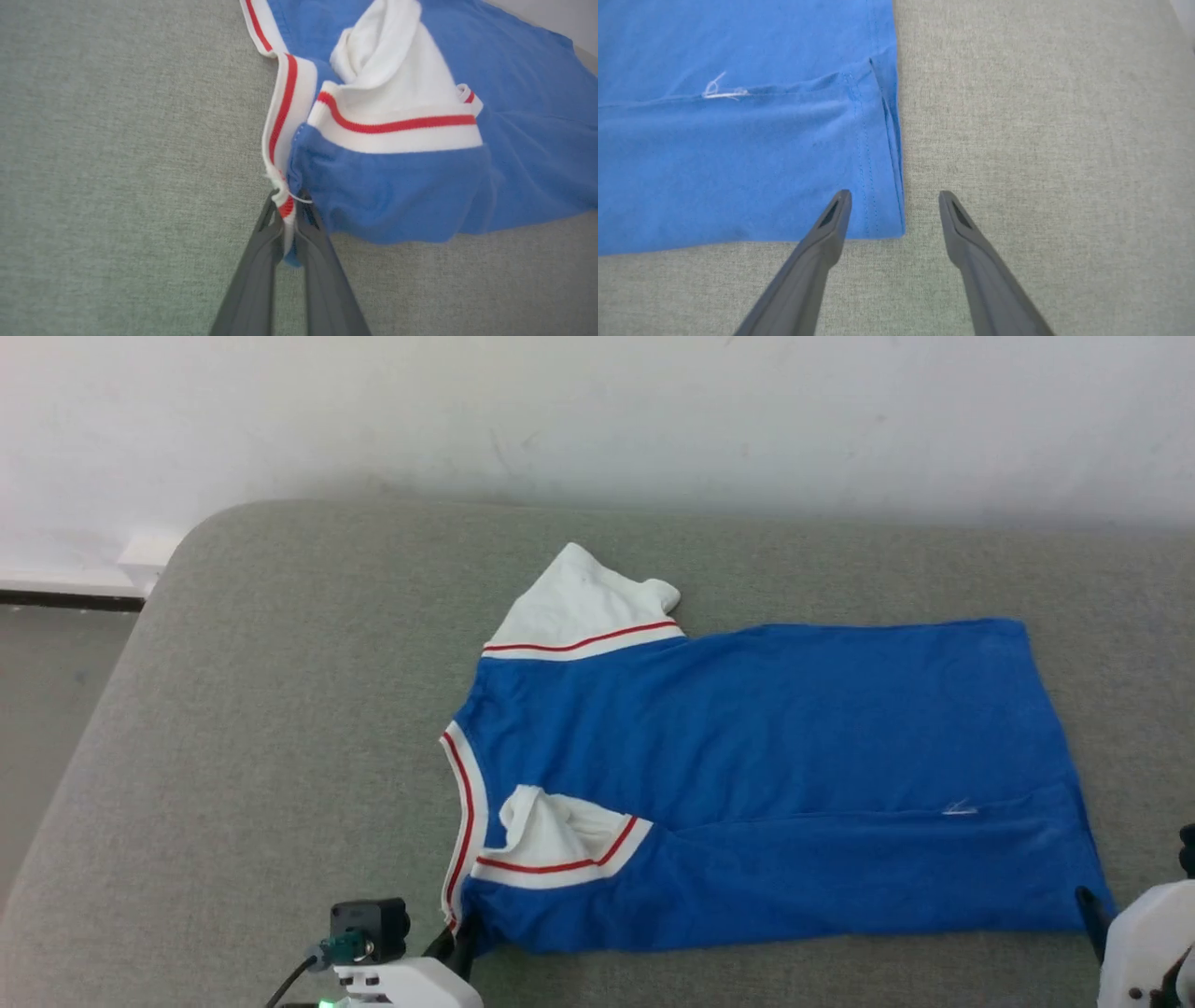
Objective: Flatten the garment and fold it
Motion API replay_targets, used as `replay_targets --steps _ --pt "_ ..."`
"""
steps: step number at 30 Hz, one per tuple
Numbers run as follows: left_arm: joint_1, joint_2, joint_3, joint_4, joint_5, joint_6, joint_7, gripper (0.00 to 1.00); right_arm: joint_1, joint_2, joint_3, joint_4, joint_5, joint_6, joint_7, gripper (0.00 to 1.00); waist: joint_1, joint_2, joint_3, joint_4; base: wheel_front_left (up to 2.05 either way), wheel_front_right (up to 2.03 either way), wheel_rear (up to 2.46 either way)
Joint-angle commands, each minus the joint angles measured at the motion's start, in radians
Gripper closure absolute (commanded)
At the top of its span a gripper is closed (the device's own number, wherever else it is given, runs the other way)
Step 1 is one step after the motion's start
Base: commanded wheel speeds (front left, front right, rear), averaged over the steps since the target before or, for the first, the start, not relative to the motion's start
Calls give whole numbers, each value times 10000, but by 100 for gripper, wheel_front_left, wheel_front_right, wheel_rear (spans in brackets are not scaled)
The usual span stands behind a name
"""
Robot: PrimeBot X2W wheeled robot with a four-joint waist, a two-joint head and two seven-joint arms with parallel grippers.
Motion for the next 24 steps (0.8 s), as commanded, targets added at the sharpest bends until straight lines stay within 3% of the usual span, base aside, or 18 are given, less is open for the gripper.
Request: replay_targets --steps 1,9,10,11,12,18,24 --pt "-192 49 36 -96 109 77 -83 100 -218 46 -30 146 -96 -19 33 0 -1 0 112 104 0 0 0" --pt "-391 144 21 -707 272 233 -50 100 -827 204 -20 1798 -55 -19 299 0 -1 0 517 310 0 0 0" --pt "-392 159 28 -740 270 247 -46 100 -843 236 34 1970 69 -19 352 17 -1 0 535 315 0 0 0" --pt "-387 181 38 -761 264 256 -41 100 -847 239 97 2120 187 -19 386 75 -1 0 542 313 0 0 0" --pt "-376 205 49 -770 254 263 -36 100 -831 203 188 2238 258 -19 395 100 -1 0 536 302 0 0 0" --pt "-223 419 185 -747 115 273 -34 100 -687 13 222 2549 611 -19 108 100 -1 0 209 90 0 0 0" --pt "162 890 292 -958 -144 237 193 100 -197 -35 -9 1647 1055 -19 32 100 -1 0 -462 -201 0 0 0"
